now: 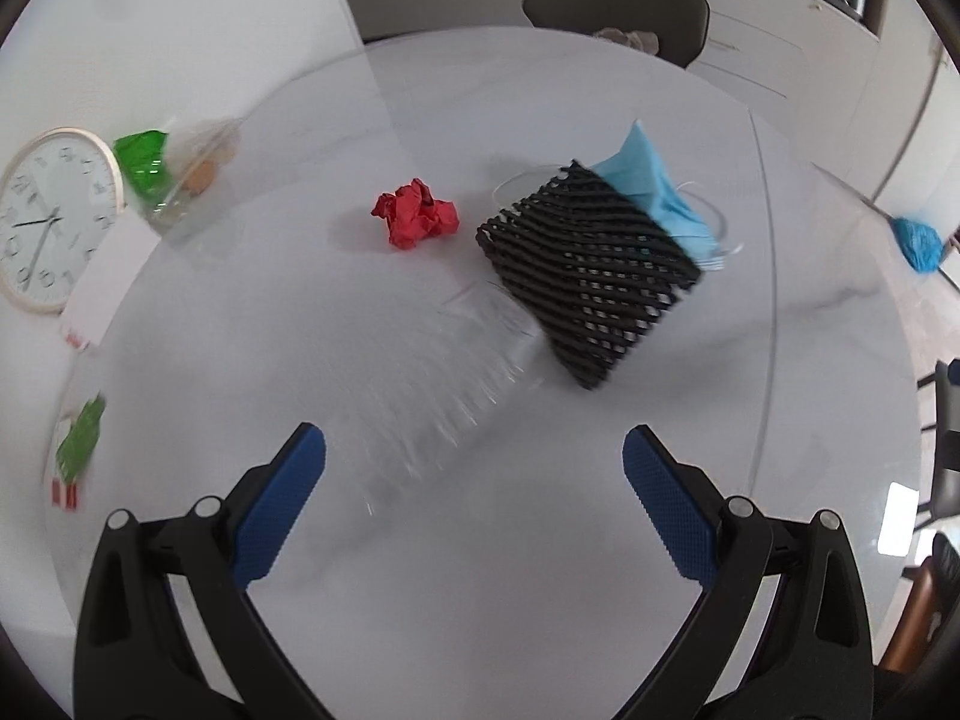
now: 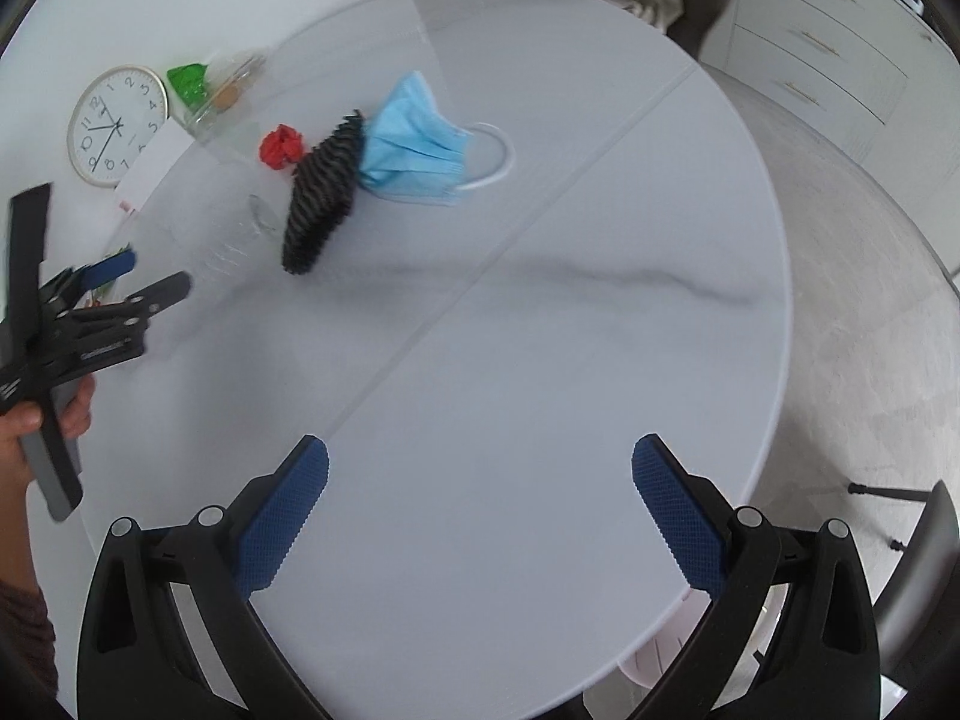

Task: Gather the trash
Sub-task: 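Move back to the table and grasp the clear plastic bottle with the left tool, then grasp the black mesh net with the right tool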

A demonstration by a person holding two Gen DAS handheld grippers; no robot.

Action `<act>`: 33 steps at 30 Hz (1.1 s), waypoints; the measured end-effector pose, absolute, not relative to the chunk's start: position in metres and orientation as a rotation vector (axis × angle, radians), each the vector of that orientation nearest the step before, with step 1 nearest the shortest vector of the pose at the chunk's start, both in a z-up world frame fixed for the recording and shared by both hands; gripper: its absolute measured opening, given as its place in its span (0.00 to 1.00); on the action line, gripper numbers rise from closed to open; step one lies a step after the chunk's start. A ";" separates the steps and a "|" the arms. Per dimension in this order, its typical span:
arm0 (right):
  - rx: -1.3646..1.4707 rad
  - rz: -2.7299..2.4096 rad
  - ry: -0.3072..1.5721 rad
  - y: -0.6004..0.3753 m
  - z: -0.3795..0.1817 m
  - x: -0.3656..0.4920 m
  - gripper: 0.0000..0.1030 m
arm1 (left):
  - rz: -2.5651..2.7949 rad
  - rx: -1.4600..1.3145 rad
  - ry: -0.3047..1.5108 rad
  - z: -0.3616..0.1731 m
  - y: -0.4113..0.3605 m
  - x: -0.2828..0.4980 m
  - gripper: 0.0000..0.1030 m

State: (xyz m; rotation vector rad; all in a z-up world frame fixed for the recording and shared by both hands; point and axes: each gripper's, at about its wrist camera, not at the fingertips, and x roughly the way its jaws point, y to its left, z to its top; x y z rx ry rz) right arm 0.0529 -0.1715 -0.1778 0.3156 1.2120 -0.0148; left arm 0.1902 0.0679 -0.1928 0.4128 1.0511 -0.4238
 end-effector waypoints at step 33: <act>0.395 0.030 1.226 -0.115 -0.207 0.188 0.98 | -0.544 0.363 1.132 -0.254 0.087 0.207 0.69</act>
